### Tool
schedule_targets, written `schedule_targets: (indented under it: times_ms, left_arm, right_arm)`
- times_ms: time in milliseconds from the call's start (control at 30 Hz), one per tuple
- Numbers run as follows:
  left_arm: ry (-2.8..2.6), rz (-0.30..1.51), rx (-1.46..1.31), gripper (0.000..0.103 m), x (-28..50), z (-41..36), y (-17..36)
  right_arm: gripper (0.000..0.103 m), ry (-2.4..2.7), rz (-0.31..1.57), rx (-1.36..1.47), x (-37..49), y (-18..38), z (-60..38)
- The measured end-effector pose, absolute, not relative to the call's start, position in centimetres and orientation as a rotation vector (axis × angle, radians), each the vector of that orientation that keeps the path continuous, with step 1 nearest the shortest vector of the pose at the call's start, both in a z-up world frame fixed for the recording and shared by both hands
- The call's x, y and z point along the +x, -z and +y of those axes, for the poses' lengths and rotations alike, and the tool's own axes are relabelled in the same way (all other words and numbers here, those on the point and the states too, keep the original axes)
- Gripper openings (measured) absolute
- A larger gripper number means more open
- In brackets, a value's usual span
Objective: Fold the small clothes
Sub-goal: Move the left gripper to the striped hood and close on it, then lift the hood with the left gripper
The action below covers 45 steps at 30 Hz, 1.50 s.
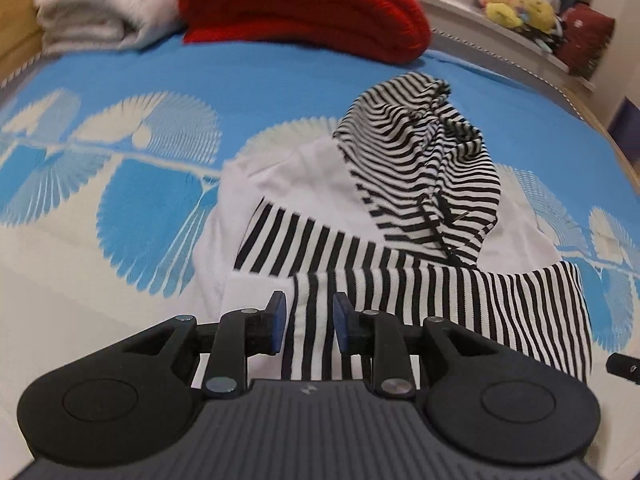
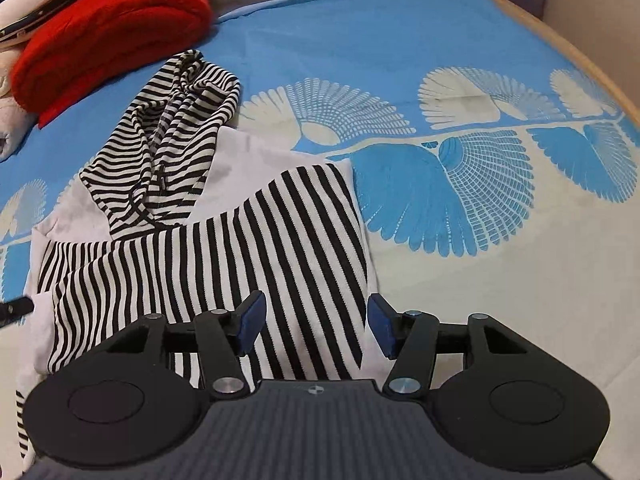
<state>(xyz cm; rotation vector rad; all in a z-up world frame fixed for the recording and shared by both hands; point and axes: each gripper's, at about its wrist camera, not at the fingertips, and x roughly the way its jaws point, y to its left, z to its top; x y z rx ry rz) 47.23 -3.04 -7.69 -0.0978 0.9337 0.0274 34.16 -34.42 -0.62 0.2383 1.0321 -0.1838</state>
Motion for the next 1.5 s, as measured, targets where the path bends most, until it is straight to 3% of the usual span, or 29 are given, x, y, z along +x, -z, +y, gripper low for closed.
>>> schedule_targets:
  times_ms: [567, 833, 1000, 1500]
  left_arm:
    - [0.023, 0.733, 0.112, 0.028, 46.4, -5.1, 5.2]
    - [0.056, 0.657, 0.149, 0.014, 47.0, -5.9, 2.6]
    - [0.101, 0.681, 0.119, 0.007, 52.5, -7.8, 2.2]
    - [0.099, 0.798, 0.116, 0.007, 77.9, -12.1, 8.7]
  right_arm:
    - [0.058, 0.158, 1.003, 0.178, 32.3, -1.1, -35.9]
    - [0.058, 0.160, 1.003, 0.178, 32.0, -1.5, -37.0]
    - [0.058, 0.159, 1.007, 0.190, 32.1, -1.5, -37.3]
    - [0.058, 0.184, 1.042, 0.179, 33.9, 0.2, -37.8]
